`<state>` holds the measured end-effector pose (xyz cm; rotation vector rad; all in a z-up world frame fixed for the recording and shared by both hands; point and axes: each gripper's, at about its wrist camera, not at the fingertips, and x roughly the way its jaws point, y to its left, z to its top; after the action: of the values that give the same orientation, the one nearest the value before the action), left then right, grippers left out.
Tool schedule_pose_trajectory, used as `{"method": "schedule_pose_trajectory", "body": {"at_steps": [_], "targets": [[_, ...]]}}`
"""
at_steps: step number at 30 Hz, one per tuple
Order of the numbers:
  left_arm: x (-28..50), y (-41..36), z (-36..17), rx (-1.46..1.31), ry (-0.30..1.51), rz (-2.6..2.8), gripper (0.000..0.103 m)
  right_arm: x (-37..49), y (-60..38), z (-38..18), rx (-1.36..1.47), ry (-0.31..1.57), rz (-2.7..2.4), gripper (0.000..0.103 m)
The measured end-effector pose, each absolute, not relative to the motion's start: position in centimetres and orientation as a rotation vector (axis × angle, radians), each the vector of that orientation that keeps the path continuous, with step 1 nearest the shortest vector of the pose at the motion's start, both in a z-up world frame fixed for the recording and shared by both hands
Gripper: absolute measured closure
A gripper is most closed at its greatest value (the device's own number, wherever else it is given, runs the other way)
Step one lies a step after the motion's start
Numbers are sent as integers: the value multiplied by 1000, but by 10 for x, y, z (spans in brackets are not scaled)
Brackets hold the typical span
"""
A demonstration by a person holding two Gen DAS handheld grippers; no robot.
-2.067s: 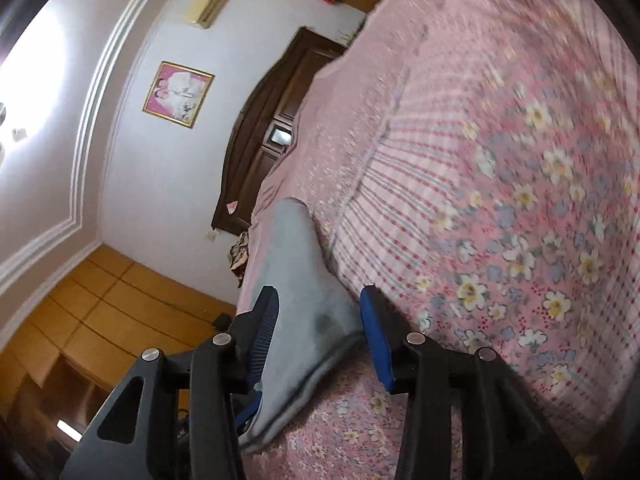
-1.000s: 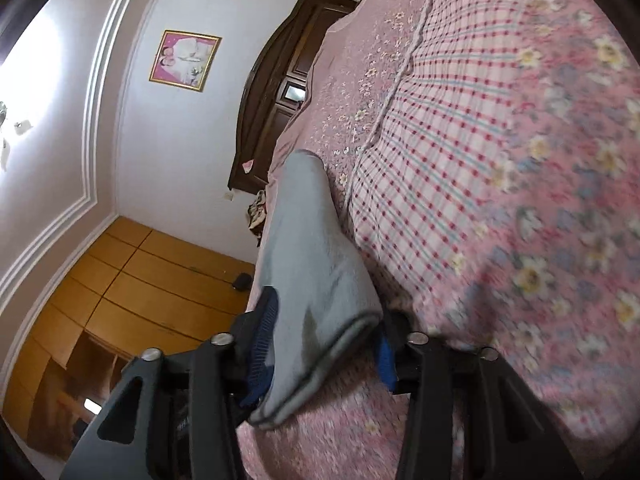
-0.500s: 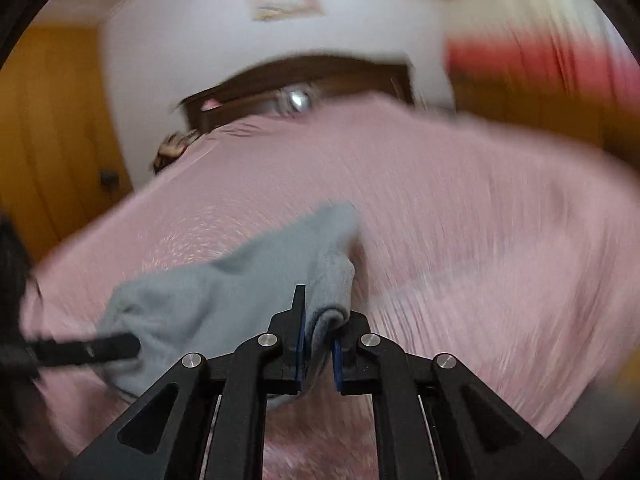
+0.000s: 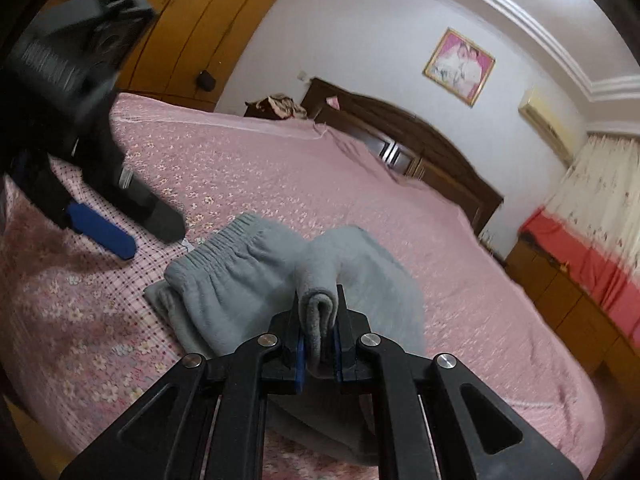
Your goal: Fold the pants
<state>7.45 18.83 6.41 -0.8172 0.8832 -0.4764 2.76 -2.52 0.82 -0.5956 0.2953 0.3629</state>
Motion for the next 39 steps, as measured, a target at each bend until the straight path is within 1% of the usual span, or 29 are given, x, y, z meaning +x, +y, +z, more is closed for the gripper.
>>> {"method": "schedule_pose_trajectory", "body": {"at_steps": [1,3,5,7,11,14,16,17,18,20,21,22,24,25,26,27,28,30,32,34,36,39], "targets": [[79,189,67,-837,877,-503,27,23,-25,3,-612,291,356,92],[92,188,73,-871,879,-574,16,22,-23,-3,-650,276,345,92],[106,181,75,-899,910,-648,12,18,-17,-10,-698,257,323,92],[112,166,74,-881,953,-696,12,19,-9,-15,-750,245,309,92],[123,134,80,-748,1029,-696,12,11,3,-25,-874,196,275,92],[130,123,78,-736,1059,-704,12,1,6,-29,-915,150,258,92],[134,118,77,-750,1066,-714,13,-6,7,-34,-943,132,255,83],[136,115,78,-744,1079,-719,14,-8,9,-37,-968,121,250,66],[138,112,78,-732,1086,-716,17,-11,10,-42,-996,105,235,53],[142,103,81,-705,1105,-706,24,-18,10,-49,-1020,75,208,46],[143,100,80,-707,1111,-713,33,-20,8,-50,-1021,74,211,46],[143,97,81,-711,1114,-719,38,-22,6,-52,-1009,89,224,45],[143,86,80,-708,1124,-721,55,-25,0,-55,-975,123,236,45],[144,83,81,-689,1128,-704,61,-26,-1,-55,-950,137,233,45],[145,81,81,-669,1135,-682,71,-30,-3,-55,-922,145,229,43],[146,79,81,-658,1136,-666,79,-31,-7,-52,-889,154,230,40],[148,76,81,-661,1131,-664,83,-31,-13,-45,-828,170,239,38],[148,76,85,-673,1105,-664,88,-29,-22,-36,-735,188,255,32],[147,81,96,-696,1049,-680,90,-24,-30,-26,-606,223,279,31],[144,86,109,-710,1006,-694,90,-20,-38,-14,-463,254,308,30],[142,85,123,-676,980,-693,90,-15,-45,-6,-334,272,311,26],[136,89,134,-652,965,-693,91,-11,-65,1,-81,272,261,25]]}}
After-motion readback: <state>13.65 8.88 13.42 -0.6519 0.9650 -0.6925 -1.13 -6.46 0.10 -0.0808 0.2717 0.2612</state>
